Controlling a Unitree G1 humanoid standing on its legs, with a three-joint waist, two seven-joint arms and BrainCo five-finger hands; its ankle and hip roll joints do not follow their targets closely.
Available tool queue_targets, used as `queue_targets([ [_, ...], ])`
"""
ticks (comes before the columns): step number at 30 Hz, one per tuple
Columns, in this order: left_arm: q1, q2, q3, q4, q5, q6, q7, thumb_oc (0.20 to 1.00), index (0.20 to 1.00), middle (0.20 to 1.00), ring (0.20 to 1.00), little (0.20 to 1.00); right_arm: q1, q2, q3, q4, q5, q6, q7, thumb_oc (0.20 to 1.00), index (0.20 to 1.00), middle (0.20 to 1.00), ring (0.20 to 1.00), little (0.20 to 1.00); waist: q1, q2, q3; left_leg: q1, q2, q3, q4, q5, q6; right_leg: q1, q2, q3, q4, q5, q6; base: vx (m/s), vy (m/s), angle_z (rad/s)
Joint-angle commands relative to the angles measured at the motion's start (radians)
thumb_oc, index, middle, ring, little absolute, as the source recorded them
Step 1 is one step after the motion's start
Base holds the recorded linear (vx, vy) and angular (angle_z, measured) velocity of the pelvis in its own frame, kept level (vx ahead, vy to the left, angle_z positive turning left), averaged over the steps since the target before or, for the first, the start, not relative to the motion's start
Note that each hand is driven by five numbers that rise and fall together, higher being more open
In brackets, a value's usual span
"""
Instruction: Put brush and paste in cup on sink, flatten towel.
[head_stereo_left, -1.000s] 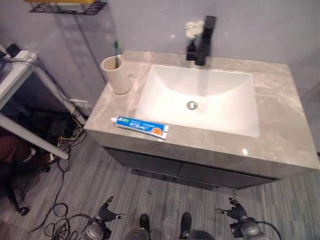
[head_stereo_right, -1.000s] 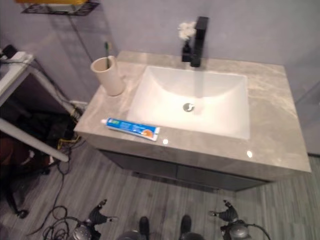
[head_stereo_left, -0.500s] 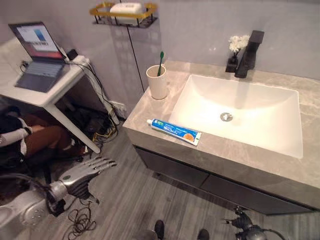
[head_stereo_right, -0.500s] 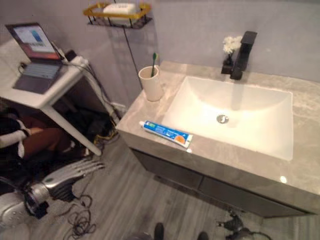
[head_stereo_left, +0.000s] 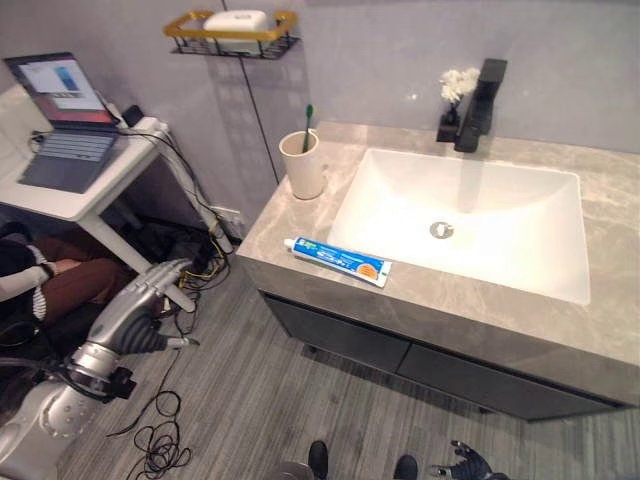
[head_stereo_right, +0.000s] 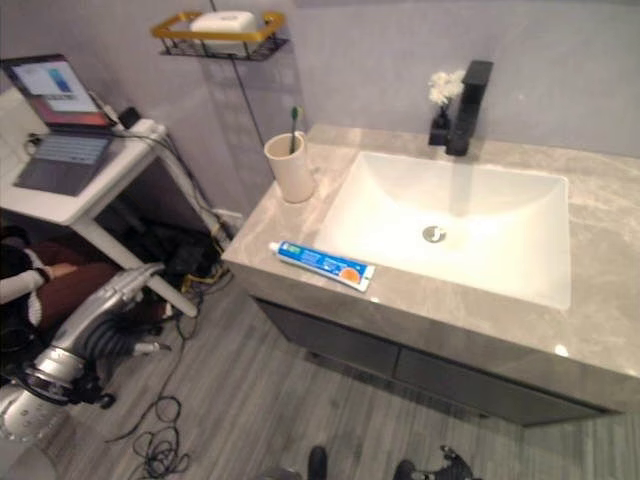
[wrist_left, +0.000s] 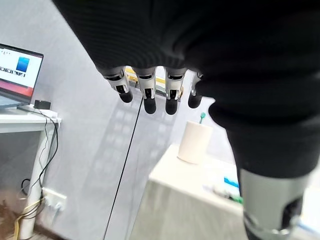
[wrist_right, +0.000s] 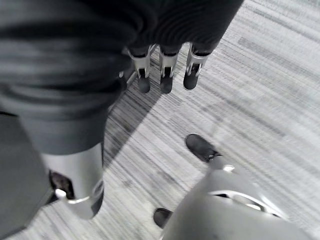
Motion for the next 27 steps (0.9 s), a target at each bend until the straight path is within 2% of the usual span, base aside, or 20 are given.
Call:
queue_targets([
  [1,-0.087,0.035,0.064,0.011,-0.061,0.004,0.010,1.000,1.000,1.000,1.000,1.000,-0.043,-0.003,0.018,0.007,0.044,-0.005,0.007,1.000,1.000,1.000,1.000,1.000,-0.032,-0.057,0.050,0.001,-0.014,-0.012,0.006,-0.001,-0.037,0.048,-0.061,0.086,0.000,0.026,0.061,0.00,-0.027,-0.09],
  [8,-0.248,0.050,0.027,0.041,-0.102,0.007,-0.004,1.000,1.000,1.000,1.000,1.000,-0.032,0.017,-0.012,0.060,0.077,0.001,0.010,1.000,1.000,1.000,1.000,1.000,-0.091,-0.094,0.073,-0.054,0.012,0.006,0.006,0.019,-0.055,-0.018,-0.046,0.102,0.009,0.049,0.053,-0.05,-0.045,-0.08],
  [15,-0.287,0.053,-0.001,0.039,-0.120,0.008,-0.039,1.000,1.000,1.000,1.000,1.000,-0.018,0.021,-0.002,0.087,0.036,0.007,0.016,1.000,1.000,1.000,1.000,1.000,-0.103,-0.104,0.081,-0.053,0.025,0.032,0.006,0.017,-0.056,-0.037,-0.038,0.138,0.005,0.056,0.051,0.00,0.002,-0.16],
  [19,-0.328,0.089,-0.035,0.048,-0.125,0.003,-0.050,1.000,1.000,1.000,1.000,1.000,-0.022,0.011,0.006,0.046,0.044,0.002,0.020,1.000,1.000,1.000,1.000,1.000,-0.111,-0.091,0.100,-0.078,0.033,0.048,0.006,0.026,-0.059,-0.077,-0.033,0.159,0.009,0.065,0.051,-0.03,0.004,-0.24],
  [27,-0.371,0.093,-0.093,0.048,-0.138,-0.001,-0.069,1.000,1.000,1.000,1.000,1.000,-0.044,-0.011,0.007,0.041,0.039,0.005,0.008,1.000,1.000,1.000,1.000,1.000,-0.116,-0.057,0.113,-0.129,0.031,0.058,0.006,0.035,-0.060,-0.133,-0.037,0.178,0.000,0.084,0.054,-0.02,0.018,-0.10],
])
